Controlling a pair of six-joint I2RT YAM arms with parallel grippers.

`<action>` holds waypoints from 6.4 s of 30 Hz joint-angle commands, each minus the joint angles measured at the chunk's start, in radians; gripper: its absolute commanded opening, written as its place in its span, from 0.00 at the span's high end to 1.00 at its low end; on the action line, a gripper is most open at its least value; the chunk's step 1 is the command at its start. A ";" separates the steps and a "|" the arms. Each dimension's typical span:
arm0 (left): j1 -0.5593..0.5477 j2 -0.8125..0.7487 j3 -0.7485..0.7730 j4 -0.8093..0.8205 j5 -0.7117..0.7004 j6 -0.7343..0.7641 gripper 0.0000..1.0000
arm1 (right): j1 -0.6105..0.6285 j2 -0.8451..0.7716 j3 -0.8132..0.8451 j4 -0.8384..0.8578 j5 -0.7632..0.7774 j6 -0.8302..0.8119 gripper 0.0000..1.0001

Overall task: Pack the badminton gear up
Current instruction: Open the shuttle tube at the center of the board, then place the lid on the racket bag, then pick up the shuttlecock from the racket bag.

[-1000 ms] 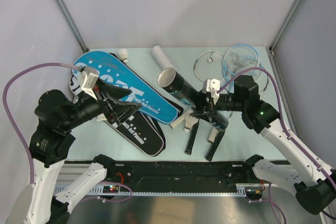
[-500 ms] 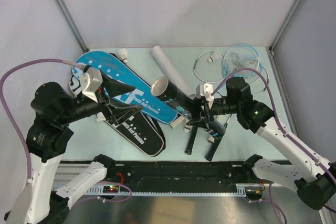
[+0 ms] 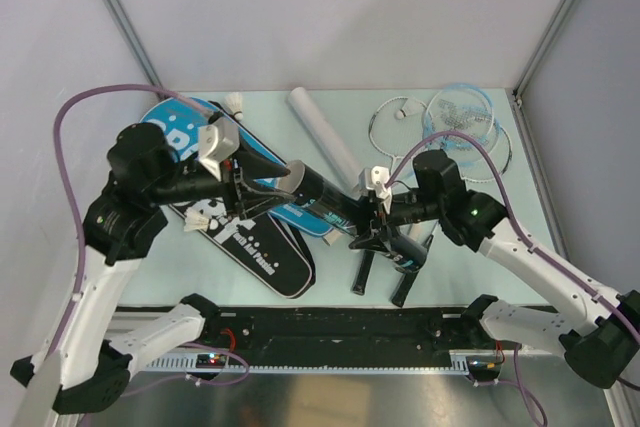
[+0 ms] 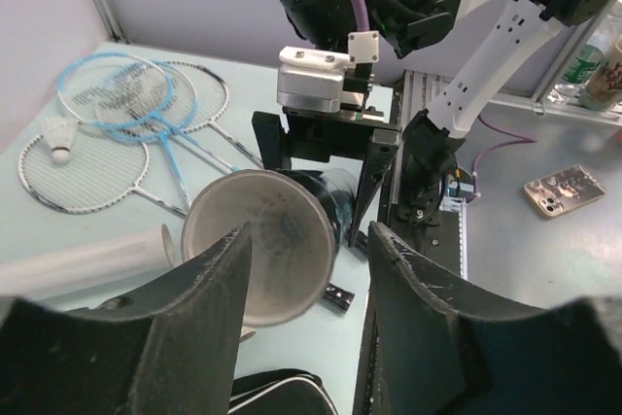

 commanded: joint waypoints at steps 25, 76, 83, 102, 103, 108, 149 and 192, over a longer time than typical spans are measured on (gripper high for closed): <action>-0.018 -0.010 -0.216 -0.027 0.042 -0.172 0.99 | 0.025 0.080 0.116 -0.070 0.008 -0.063 0.63; 0.352 0.254 0.027 -0.119 -0.793 -0.342 1.00 | -0.064 -0.016 0.095 0.145 0.366 0.291 0.68; 0.351 0.518 0.038 -0.097 -0.903 -0.394 1.00 | -0.038 -0.194 -0.061 0.376 0.550 0.374 0.68; 0.314 0.734 -0.178 0.087 -0.864 -0.444 0.65 | 0.040 -0.301 -0.107 0.336 0.646 0.425 0.66; 0.314 0.715 -0.186 0.086 -0.867 -0.440 0.60 | 0.042 -0.302 -0.108 0.338 0.645 0.425 0.66; 0.349 0.551 -0.262 0.079 -0.947 -0.421 0.43 | 0.054 -0.306 -0.107 0.323 0.646 0.424 0.66; 0.818 0.392 -0.592 0.021 -0.765 -0.360 0.39 | 0.073 -0.339 -0.158 0.353 0.641 0.424 0.66; 0.471 0.107 -0.094 0.021 -0.337 -0.519 1.00 | -0.133 -0.128 -0.317 0.670 0.570 -0.495 0.67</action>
